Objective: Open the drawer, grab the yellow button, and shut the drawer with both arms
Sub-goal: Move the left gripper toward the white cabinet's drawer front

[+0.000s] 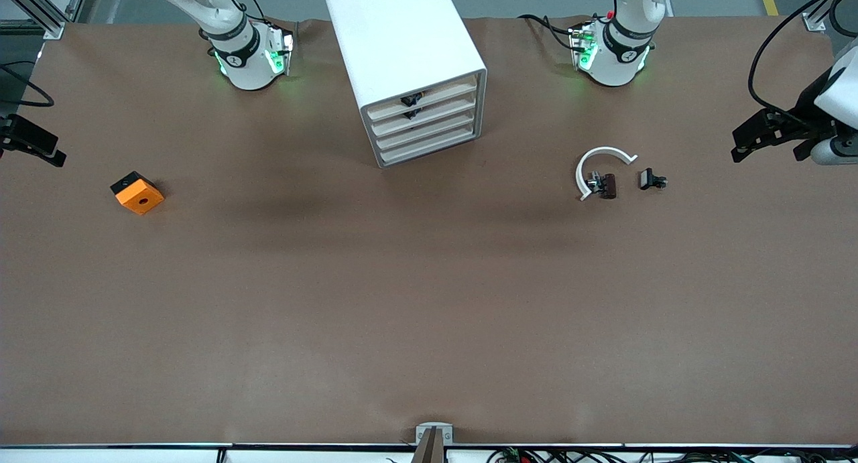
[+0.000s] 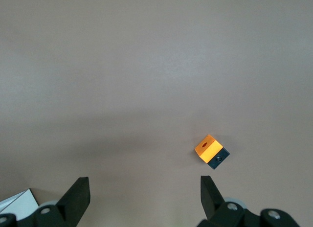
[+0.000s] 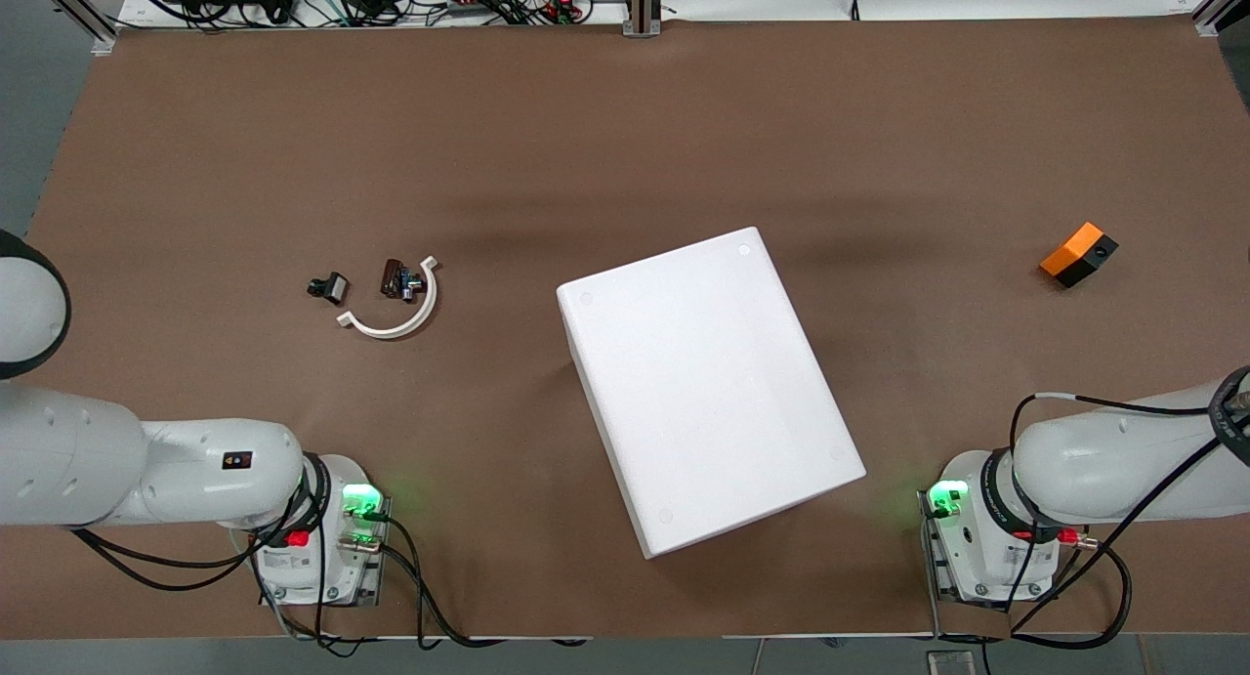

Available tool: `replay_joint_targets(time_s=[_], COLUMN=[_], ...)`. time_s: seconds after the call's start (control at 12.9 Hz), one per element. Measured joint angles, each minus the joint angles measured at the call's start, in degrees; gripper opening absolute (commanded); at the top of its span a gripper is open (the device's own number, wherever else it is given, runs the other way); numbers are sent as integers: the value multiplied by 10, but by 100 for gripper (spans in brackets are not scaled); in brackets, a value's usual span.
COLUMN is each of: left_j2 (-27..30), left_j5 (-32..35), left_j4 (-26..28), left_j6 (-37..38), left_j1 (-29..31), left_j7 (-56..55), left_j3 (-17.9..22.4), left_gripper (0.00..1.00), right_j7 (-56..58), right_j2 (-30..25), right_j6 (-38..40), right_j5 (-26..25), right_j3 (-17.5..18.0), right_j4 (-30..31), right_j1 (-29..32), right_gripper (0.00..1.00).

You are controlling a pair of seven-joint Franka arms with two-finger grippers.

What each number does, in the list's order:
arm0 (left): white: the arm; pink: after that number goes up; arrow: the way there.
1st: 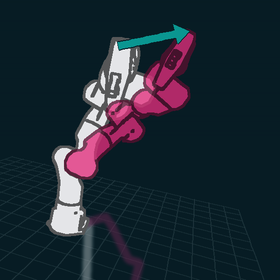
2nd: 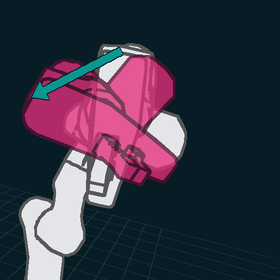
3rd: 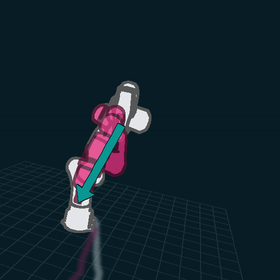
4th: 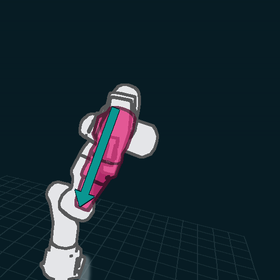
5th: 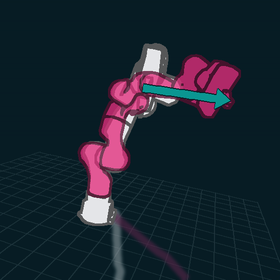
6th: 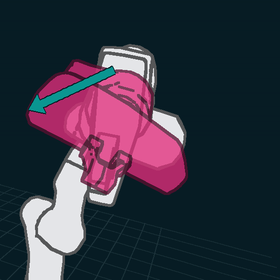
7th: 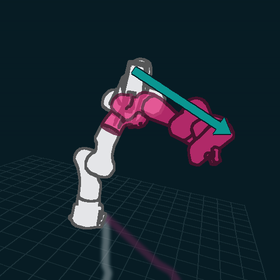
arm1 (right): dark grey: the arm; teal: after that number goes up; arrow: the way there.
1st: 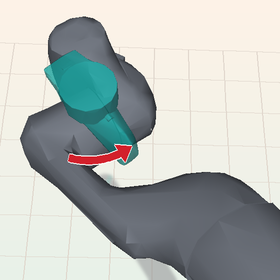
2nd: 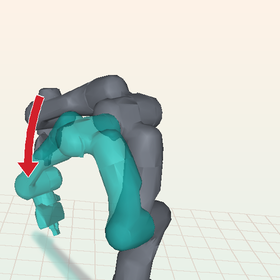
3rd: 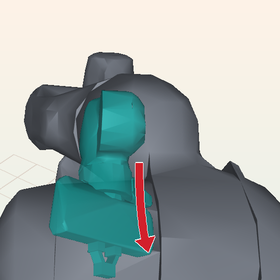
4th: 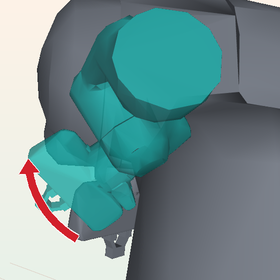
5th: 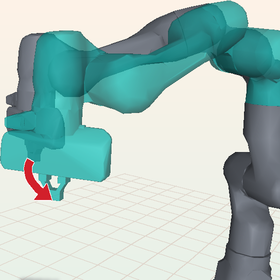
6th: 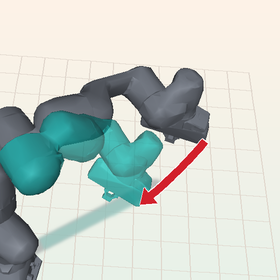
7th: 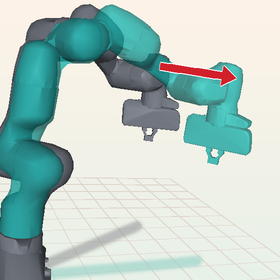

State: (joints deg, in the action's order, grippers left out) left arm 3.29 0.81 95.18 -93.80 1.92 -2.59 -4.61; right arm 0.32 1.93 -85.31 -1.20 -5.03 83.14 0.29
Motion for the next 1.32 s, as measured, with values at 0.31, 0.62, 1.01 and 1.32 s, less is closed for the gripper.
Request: replay_joint_targets(time_s=[0.31, 0.62, 1.01, 1.32], left_j2=[-48, -121, -192, -240], left_j5=[-21, -74, -110, -110], left_j4=[-6, -33, -44, -48], left_j6=[-1, -12, -90, -125], left_j1=[-5, -12, -69, -123], left_j7=[0, -53, -238, -438], left_j3=[-14, -52, -66, -68], left_gripper=[100, 100, 100, 100], right_j7=[0, 0, 0, 0], right_j2=[0, 0, 0, 1], right_j6=[-2, 9, 4, -17], right_j5=[0, 6, 20, 20], right_j3=[0, -2, -3, -6], right_j4=[0, 0, 1, 1], right_j1=[0, 7, 17, 20], right_gripper=[100, 100, 100, 100])
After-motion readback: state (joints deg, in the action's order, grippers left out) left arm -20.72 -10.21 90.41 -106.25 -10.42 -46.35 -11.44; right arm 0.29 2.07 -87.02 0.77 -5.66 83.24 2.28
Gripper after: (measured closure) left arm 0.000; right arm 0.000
